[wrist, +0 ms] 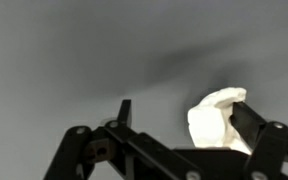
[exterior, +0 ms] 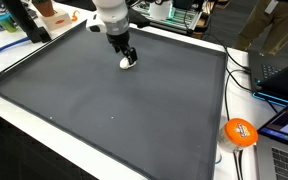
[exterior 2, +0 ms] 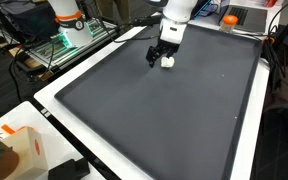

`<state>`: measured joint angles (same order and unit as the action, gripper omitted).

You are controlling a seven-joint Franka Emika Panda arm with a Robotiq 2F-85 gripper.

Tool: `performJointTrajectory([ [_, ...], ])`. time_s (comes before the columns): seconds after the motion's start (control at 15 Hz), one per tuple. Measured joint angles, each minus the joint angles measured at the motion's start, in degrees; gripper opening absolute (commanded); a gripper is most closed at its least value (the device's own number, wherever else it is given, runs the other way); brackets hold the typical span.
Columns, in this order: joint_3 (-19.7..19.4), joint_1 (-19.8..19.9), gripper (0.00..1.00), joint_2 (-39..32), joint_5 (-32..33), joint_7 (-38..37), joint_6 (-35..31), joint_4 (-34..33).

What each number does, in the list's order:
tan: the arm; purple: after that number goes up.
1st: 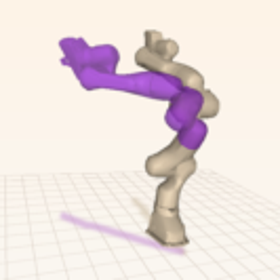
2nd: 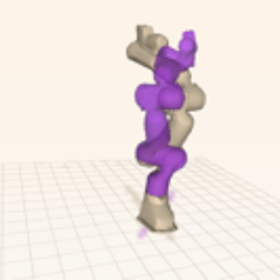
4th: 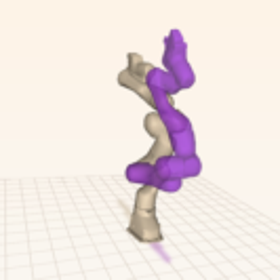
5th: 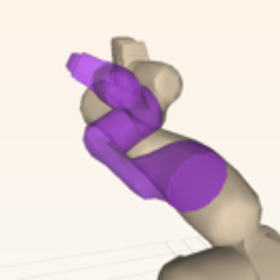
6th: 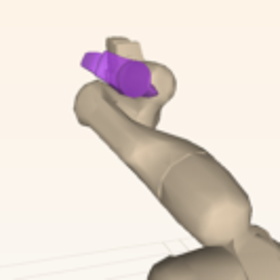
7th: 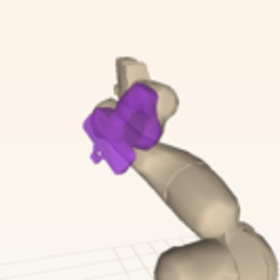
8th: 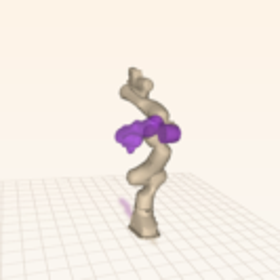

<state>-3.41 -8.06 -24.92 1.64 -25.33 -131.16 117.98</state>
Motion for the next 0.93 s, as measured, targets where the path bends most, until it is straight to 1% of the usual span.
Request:
performJointTrajectory([
  [0.27, 1.1, 6.0, 1.00, 0.0, -11.5, 6.3, 7.4, -2.4],
  [0.4, 1.7, 7.8, 1.00, 0.0, -16.6, 7.6, 10.5, -3.6],
  [0.47, 1.7, 8.2, 1.00, 0.1, -18.0, 7.6, 11.1, -4.0],
  [0.53, 1.7, 8.3, 1.00, 0.4, -18.5, 7.6, 11.0, -4.2],
  [0.73, 1.1, 6.4, 1.00, 2.6, -12.1, 5.5, 7.7, -3.5],
  [0.93, 1.4, 3.9, 1.00, 4.0, -7.2, 4.6, 5.8, -2.1],
])
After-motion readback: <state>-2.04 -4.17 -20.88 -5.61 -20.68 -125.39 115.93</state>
